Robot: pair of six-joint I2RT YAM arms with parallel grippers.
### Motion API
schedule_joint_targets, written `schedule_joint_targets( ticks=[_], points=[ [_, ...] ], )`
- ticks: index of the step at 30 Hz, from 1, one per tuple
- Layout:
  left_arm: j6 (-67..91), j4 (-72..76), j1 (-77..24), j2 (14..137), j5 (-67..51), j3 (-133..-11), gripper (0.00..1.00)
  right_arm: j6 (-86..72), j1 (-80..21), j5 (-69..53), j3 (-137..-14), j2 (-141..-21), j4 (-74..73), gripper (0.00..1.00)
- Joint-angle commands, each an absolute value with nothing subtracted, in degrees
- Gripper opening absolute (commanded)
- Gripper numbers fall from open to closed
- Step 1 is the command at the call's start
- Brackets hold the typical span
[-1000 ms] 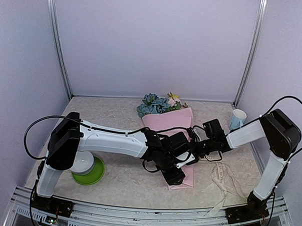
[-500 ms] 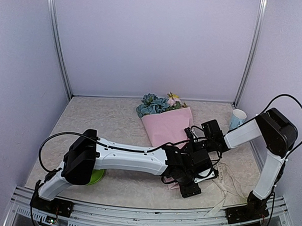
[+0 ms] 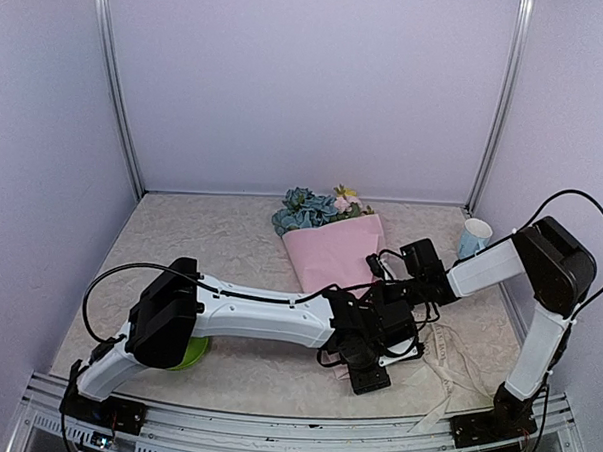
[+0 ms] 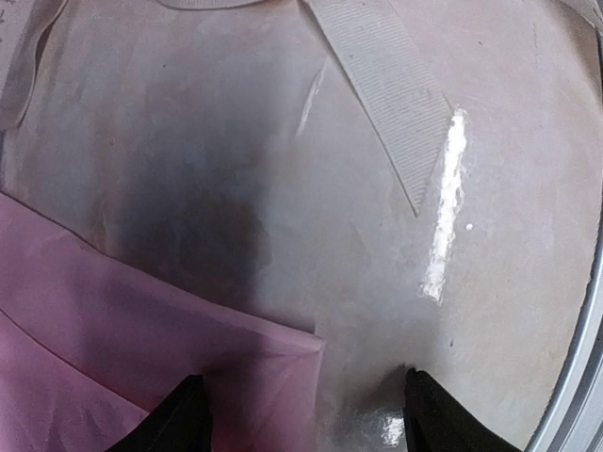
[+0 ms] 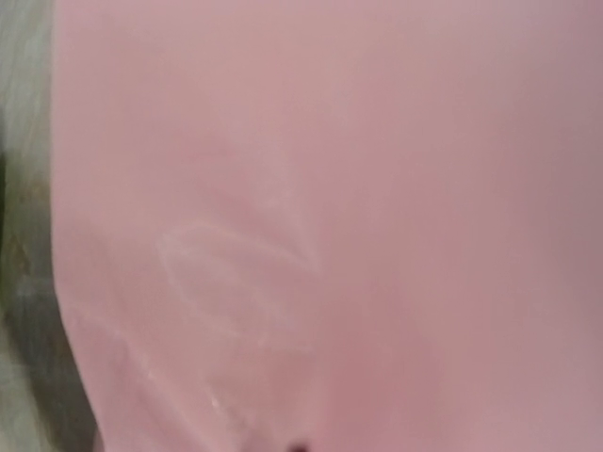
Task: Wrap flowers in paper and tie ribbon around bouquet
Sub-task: Press the fold line of the folded bouquet.
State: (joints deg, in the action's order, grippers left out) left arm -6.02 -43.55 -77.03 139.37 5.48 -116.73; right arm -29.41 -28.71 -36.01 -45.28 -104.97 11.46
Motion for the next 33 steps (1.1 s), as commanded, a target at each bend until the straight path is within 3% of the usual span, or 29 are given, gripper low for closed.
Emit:
schedule_joint_targets(
  ticks=[1,8,26,33],
  points=[
    [-5.8,-47.5,-73.0,137.0,-4.6,-116.1,0.68,-28.0,-29.5,-32.7,-44.5,-102.8,5.8,0.00],
    [-10.6,-51.8,-73.8,140.2,-6.7,-120.5,0.75,-27.6,-29.5,-28.9,-44.7,-99.1,2.8,0.00],
    [-17.3,-56.4,-75.3,142.6,-4.4,-120.8,0.73,-29.1,-29.1,-24.2,-53.2,-95.3,-5.7,0.00],
    [-17.4,-56.7,-75.7,142.4,-2.9,-120.4,0.70,-27.9,-28.7,-16.2,-51.6,-96.5,-9.7,0.00]
  ],
)
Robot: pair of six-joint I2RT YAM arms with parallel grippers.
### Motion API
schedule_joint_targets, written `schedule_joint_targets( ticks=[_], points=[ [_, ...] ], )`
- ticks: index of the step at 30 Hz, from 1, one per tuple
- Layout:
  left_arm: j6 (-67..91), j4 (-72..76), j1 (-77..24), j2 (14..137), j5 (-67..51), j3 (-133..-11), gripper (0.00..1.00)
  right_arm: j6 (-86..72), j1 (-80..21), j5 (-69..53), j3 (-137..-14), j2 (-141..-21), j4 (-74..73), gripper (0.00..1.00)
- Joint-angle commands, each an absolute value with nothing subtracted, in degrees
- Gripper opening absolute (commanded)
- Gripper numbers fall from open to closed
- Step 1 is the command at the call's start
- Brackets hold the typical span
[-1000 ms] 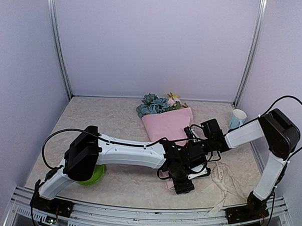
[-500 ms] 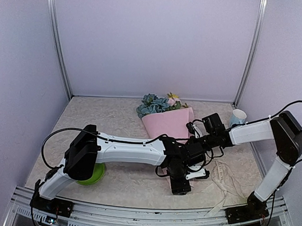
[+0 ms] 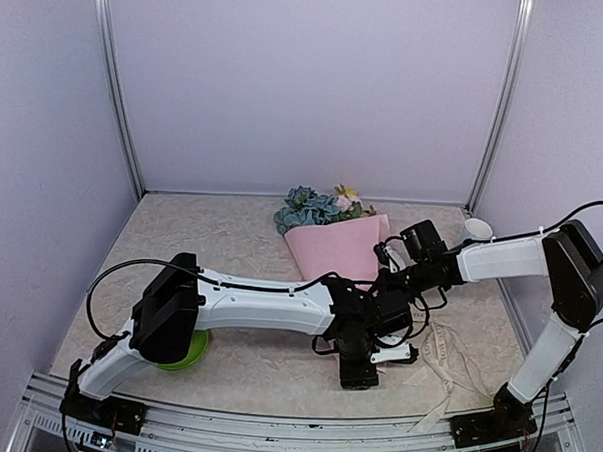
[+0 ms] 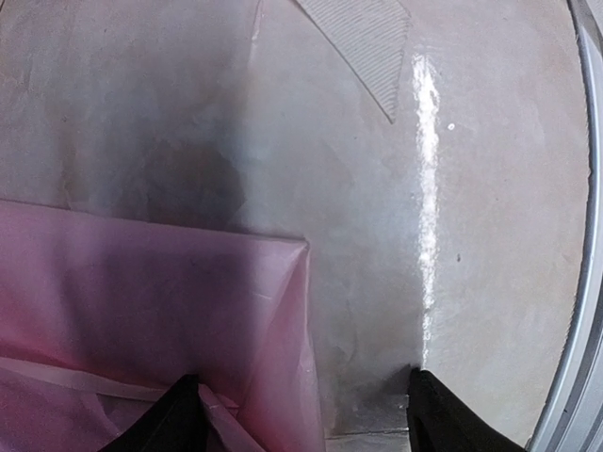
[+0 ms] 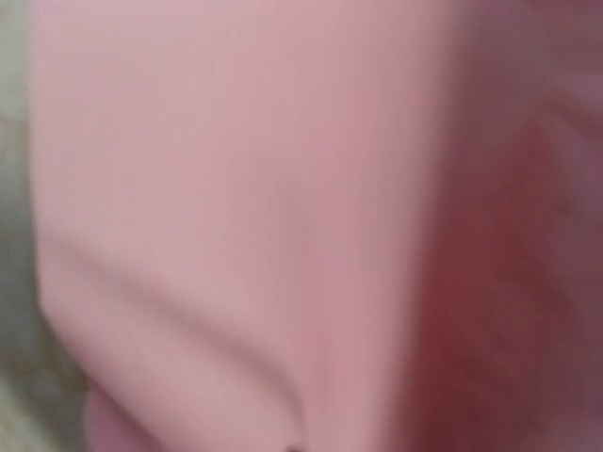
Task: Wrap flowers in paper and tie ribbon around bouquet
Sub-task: Press the fold line of the folded bouquet.
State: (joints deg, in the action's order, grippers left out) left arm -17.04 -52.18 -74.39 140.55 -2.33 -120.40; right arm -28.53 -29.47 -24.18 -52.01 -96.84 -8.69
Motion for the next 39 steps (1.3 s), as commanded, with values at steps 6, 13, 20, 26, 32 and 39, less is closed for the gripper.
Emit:
schedule_joint_targets(
  ticks=[6,13,20,26,32,39],
  points=[
    [-13.0,-46.4,-75.8,133.1,-5.2,-116.3,0.67,-28.5,-27.7,-18.3,-47.8,-104.5,-4.8,0.00],
    [-8.8,-24.6,-74.3,109.9,-19.1,-94.0,0.71,-29.9,-27.6,-18.6,-46.6,-108.1,-2.7,0.00],
    [1.6,-22.3,-65.6,111.9,-5.3,-86.1,0.39,-31.0,-27.6,-20.0,-45.4,-107.1,-1.2,0.00],
    [-3.2,-27.6,-68.3,121.9,4.9,-94.3,0.38,-30.8,-27.7,-21.8,-45.3,-105.7,-1.1,0.00],
    [-5.6,-34.4,-71.5,128.5,3.7,-99.1,0.38,-31.3,-27.7,-22.8,-45.6,-104.3,-1.1,0.00],
    [-6.3,-34.5,-69.9,128.4,-2.5,-97.9,0.42,-29.1,-28.3,-19.3,-50.6,-98.9,-8.9,0.14]
  ],
)
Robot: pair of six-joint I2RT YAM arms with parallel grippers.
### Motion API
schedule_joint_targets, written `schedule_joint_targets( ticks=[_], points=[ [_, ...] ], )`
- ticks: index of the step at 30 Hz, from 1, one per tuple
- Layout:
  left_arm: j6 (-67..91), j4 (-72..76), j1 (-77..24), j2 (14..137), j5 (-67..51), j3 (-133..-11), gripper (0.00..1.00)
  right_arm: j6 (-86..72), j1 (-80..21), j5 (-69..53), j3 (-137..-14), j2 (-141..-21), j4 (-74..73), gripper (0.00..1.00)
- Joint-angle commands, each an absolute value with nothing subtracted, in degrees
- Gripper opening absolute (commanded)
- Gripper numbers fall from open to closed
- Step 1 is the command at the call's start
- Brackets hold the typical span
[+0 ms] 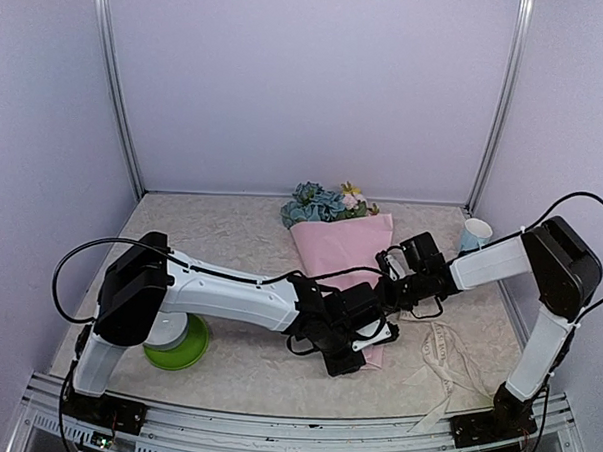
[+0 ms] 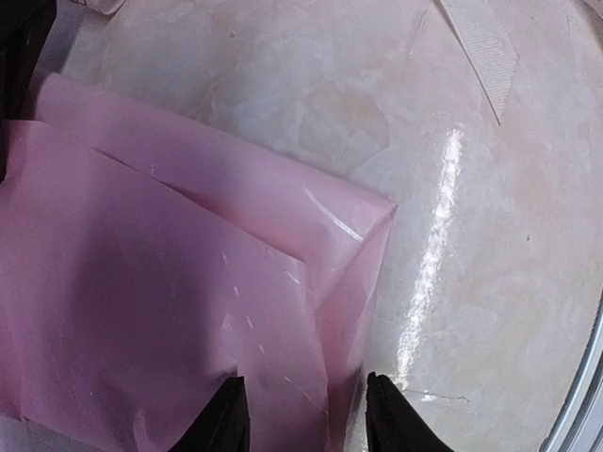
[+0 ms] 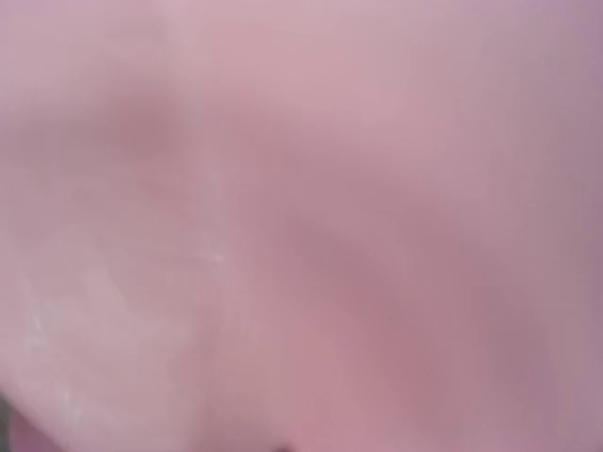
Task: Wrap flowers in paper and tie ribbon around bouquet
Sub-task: Press the fold line of the folded bouquet.
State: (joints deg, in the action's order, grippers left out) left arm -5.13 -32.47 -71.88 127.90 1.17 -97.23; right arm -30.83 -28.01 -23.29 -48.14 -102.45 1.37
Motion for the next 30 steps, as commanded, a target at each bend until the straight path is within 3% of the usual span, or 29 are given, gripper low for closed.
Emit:
schedule_joint_targets(
  ticks=[1,10,14,16,21,26,30],
  points=[
    [-6.6,-34.3,-69.4,128.4,-3.7,-97.8,0.43,-28.5,-28.5,-18.7,-51.6,-97.2,-10.8,0.20],
    [-11.4,-33.2,-67.9,128.0,-9.7,-96.4,0.44,-28.7,-27.4,-16.7,-48.8,-84.9,-18.9,0.56],
    [-12.8,-33.5,-68.4,128.2,-9.4,-96.7,0.43,-31.6,-27.4,-20.5,-43.0,-84.9,-15.2,0.92],
    [-12.9,-34.1,-68.5,128.6,-9.3,-97.3,0.43,-32.8,-27.4,-22.6,-41.4,-85.9,-12.5,1.00],
    [-14.7,-34.8,-68.7,129.0,-9.7,-98.0,0.43,-35.9,-27.4,-27.4,-39.7,-89.7,-6.1,0.97],
    [-15.4,-35.8,-68.8,129.5,-9.6,-98.9,0.43,-38.3,-27.4,-31.8,-38.9,-94.1,0.2,0.77],
    [-15.5,-35.9,-68.8,129.5,-9.6,-98.8,0.43,-39.6,-27.4,-33.4,-38.4,-95.4,3.4,0.54]
  ],
)
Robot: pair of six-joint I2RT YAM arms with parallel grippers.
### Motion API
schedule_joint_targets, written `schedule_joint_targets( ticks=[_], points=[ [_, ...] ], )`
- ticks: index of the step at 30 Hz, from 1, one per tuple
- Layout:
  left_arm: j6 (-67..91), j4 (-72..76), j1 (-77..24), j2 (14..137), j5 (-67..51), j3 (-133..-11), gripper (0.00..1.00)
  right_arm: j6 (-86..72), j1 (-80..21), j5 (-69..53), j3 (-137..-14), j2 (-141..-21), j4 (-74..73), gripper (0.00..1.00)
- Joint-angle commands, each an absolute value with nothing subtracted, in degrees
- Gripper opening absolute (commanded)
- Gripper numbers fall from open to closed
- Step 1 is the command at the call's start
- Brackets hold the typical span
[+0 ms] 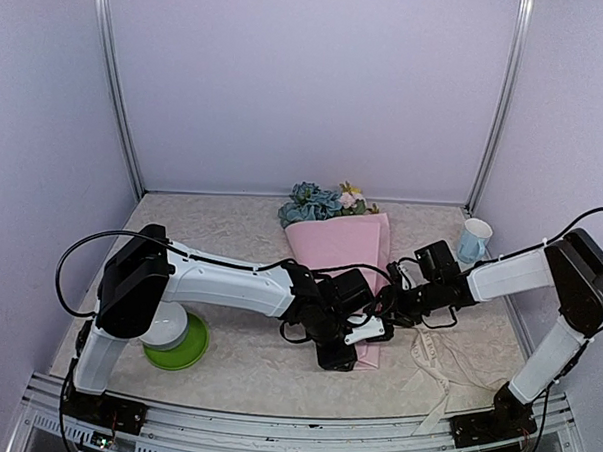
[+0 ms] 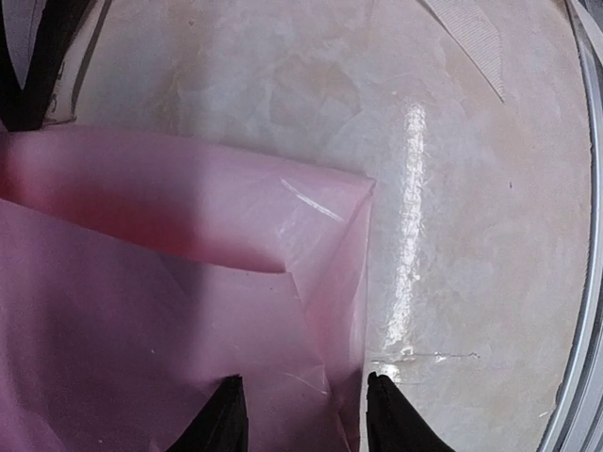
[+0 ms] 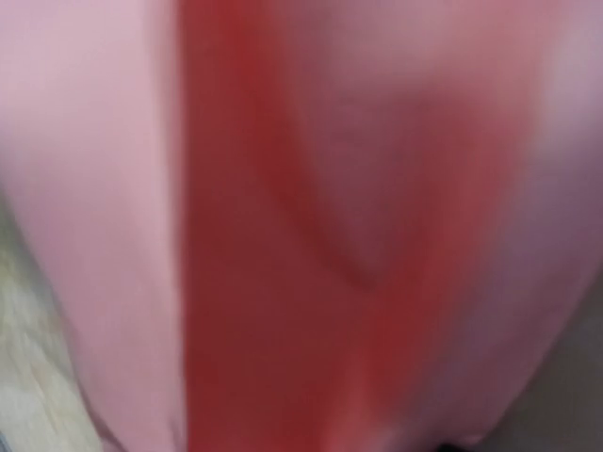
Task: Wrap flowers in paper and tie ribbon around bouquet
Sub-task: Press the fold line of the folded bouquet.
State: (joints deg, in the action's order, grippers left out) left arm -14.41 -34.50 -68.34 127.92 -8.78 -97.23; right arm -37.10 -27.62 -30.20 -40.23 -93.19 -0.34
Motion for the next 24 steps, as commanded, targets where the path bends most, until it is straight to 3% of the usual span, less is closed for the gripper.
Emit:
schedule_joint_targets(
  ticks=[1,2,6,18,22,24],
  points=[
    [-15.5,-35.9,-68.8,129.5,-9.6,-98.9,0.43,-39.6,-27.4,-33.8,-38.3,-95.5,3.8,0.46],
    [-15.6,-35.9,-68.8,129.5,-9.6,-98.8,0.43,-39.7,-27.4,-34.1,-38.3,-95.5,4.1,0.40],
    [-15.6,-35.5,-68.7,129.0,-9.6,-98.3,0.42,-39.9,-27.5,-36.1,-38.3,-95.5,5.3,0.00],
    [-16.7,-18.6,-67.6,112.6,-10.8,-83.3,0.59,-39.1,-27.4,-37.0,-39.1,-96.2,5.4,0.00],
    [-11.5,-8.8,-60.4,106.1,-18.3,-73.2,0.61,-39.2,-27.4,-37.2,-39.0,-97.1,5.9,0.00],
    [-4.2,-5.4,-55.0,106.1,-21.2,-70.9,0.57,-39.3,-27.4,-37.1,-38.9,-97.3,6.1,0.00]
  ],
)
